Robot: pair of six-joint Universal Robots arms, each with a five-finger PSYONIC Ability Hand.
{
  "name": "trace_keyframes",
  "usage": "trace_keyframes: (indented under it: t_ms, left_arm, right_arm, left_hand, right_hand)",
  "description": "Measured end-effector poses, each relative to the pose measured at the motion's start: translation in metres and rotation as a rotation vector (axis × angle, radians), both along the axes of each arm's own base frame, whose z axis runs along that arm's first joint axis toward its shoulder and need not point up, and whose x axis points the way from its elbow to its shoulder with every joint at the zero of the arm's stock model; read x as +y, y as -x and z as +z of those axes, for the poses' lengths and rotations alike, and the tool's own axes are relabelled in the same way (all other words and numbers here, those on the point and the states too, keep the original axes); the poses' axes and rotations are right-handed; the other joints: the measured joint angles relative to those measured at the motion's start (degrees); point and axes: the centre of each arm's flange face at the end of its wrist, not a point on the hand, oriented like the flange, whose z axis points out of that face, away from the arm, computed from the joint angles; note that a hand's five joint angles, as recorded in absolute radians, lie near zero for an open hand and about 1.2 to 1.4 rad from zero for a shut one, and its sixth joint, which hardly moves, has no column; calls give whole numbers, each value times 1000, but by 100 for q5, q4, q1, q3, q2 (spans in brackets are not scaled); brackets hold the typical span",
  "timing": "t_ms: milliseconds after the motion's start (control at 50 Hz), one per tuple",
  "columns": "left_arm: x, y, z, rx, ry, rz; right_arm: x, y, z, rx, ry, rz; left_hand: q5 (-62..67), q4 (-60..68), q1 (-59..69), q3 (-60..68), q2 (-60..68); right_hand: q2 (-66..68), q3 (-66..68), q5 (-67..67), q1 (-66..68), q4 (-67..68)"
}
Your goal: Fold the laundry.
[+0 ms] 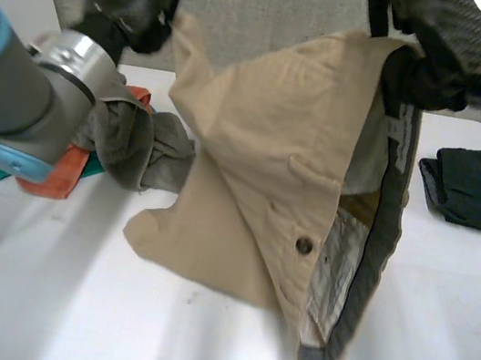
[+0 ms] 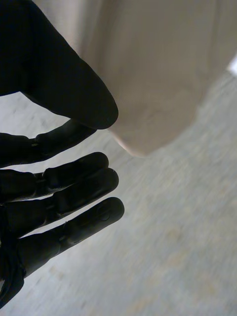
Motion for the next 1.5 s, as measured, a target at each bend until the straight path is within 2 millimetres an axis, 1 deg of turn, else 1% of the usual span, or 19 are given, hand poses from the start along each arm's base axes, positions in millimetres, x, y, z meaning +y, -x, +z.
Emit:
trace_keyframes:
  t_ms: [120, 180, 240, 360, 420, 600, 700, 760, 880, 1060, 1160, 1180, 1220, 1240, 1260, 1280, 1300, 1400, 1500]
  left_arm:
    - [45, -21, 75, 122, 132, -17]
    - [67, -28, 99, 167, 168, -46]
    - [79, -31, 104, 182, 159, -74]
    - [85, -32, 84, 166, 50, -97]
    - [91, -34, 86, 171, 44, -91]
    - [154, -62, 165, 261, 263, -74]
    - [164, -67, 178, 263, 268, -74]
    - [156, -63, 171, 249, 227, -72]
    - [112, -47, 131, 198, 80, -65]
    - [10, -5, 16, 100, -171, -55]
    - [-25, 13, -24, 77, -160, -54]
    - [-39, 21, -35, 74, -130, -53]
    - [-49, 27, -42, 76, -96, -53]
    - [-52, 29, -43, 78, -79, -53]
    - [-56, 32, -43, 83, -57, -53]
    - [-59, 35, -41, 89, -36, -53]
    - [-60, 36, -40, 92, -27, -52]
    - [-56, 39, -30, 111, -2, -42]
    - [-30, 34, -23, 104, -48, -31]
  right_arm:
    - [-18, 14, 12, -72, -18, -52]
    - [-22, 19, 17, -102, -26, -57]
    - [-23, 21, 17, -113, -33, -52]
    - [-24, 23, 18, -119, -37, -51]
    - [-24, 25, 22, -124, -23, -57]
    - [-13, 35, 67, -189, 98, -93]
    - [-12, 40, 78, -213, 109, -132]
    - [-19, 40, 74, -210, 85, -152]
    - [-62, 32, 36, -160, -49, -193]
    - [-149, 9, -67, -64, -292, -245]
    - [-184, 0, -104, -67, -297, -295]
    - [-201, -3, -120, -77, -281, -323]
    - [-214, -7, -133, -89, -261, -345]
    - [-220, -8, -138, -93, -252, -354]
    - [-227, -9, -143, -95, -243, -363]
    - [-231, -11, -147, -95, -235, -370]
    - [-234, -11, -149, -93, -232, -374]
    - [-235, -11, -148, -47, -240, -384]
    - [-211, -4, -136, 69, -267, -363]
  left_hand:
    - [0, 2, 0, 16, 9]
    - [0, 2, 0, 16, 9]
    - [0, 2, 0, 16, 10]
    - [0, 2, 0, 21, 12]
    - [0, 5, 0, 23, 15]
    - [0, 24, 0, 24, 17]
    - [0, 24, 0, 24, 16]
    - [0, 24, 0, 24, 16]
    - [0, 25, 0, 24, 17]
    - [0, 25, 0, 27, 19]
    - [0, 26, 0, 29, 22]
    - [-358, -355, -455, -350, -456]
    - [-1607, -1715, -1957, -1683, -1827]
    - [-1607, -1715, -1957, -1683, -1827]
    - [-4036, -4210, -4695, -4111, -4314]
    - [-4036, -4210, -4695, -4111, -4314]
    - [-5063, -5389, -5581, -5275, -5396]
    - [-5265, -5697, -5635, -5594, -5670]
    - [-5265, -5697, -5635, -5594, -5670]
  right_hand:
    - [0, 0, 0, 0, 0]
    - [0, 0, 0, 0, 1]
    - [0, 0, 0, 0, 1]
    - [0, 0, 0, 0, 1]
    - [0, 0, 0, 0, 1]
    - [0, 4, 0, 0, 1]
    - [0, 20, 0, 0, 1]
    - [0, 20, 0, 0, 2]
    - [0, 20, 0, 0, 2]
    - [1, 20, 0, 0, 3]
    - [5, 21, 0, -2, 3]
    - [-660, -699, -426, -420, -740]
    - [-2054, -2073, -1859, -1737, -2106]
    - [-2989, -2988, -2818, -2650, -3026]
    - [-4089, -3957, -3848, -3741, -3991]
    - [-4743, -4718, -4603, -4403, -4764]
    - [-5240, -5256, -5064, -4926, -5291]
    - [-5492, -5583, -5293, -5153, -5623]
    - [-5492, -5583, -5293, -5153, -5623]
